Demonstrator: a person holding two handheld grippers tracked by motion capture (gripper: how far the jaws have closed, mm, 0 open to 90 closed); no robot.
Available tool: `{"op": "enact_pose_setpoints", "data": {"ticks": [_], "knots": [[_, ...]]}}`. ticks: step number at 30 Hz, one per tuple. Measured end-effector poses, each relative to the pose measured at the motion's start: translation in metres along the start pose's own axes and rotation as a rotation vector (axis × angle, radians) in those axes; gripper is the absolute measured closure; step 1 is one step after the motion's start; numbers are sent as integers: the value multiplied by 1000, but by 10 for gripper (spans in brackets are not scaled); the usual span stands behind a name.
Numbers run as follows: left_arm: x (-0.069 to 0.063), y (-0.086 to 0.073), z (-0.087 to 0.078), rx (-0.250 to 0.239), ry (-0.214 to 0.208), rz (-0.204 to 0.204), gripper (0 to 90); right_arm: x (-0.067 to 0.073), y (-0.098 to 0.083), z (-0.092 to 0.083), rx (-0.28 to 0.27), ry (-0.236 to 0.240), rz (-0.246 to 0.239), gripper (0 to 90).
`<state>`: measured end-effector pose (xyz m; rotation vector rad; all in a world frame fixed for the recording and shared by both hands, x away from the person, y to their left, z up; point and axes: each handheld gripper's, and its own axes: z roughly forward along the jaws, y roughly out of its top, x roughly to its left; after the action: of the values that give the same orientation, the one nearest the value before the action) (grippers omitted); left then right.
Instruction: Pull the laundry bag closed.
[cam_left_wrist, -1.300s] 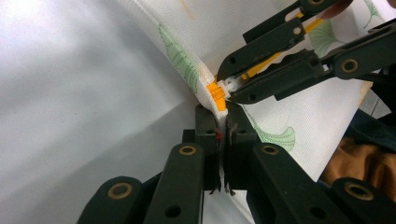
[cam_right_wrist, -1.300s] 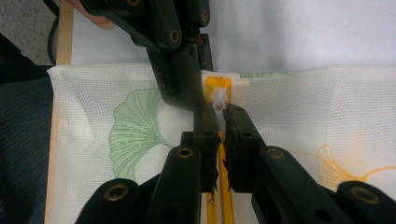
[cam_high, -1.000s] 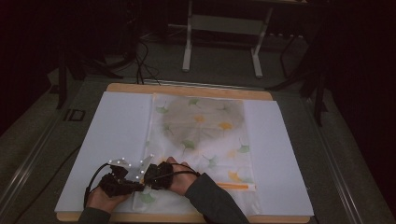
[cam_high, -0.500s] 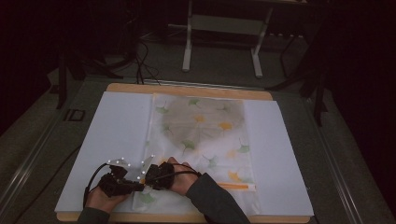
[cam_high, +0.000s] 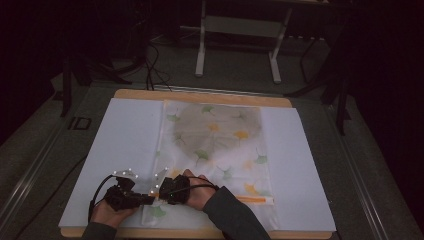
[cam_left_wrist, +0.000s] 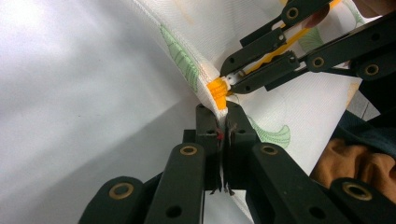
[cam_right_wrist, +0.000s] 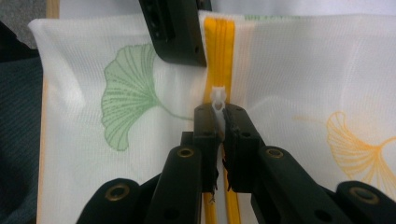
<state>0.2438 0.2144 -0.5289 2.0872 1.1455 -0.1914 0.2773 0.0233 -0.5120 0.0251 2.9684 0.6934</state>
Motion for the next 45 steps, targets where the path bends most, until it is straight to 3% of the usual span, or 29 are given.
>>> {"op": "enact_pose_setpoints", "data": {"ticks": [12,33,45], "knots": [[3,-2,0,-6,15,2,869,-2,-14,-7,10,-2,14,849],[0,-2,1,4,54,58,870,-1,-29,-15,32,-15,21,848],[0,-2,1,10,68,61,870,1,-40,-21,41,-25,32,848]]}}
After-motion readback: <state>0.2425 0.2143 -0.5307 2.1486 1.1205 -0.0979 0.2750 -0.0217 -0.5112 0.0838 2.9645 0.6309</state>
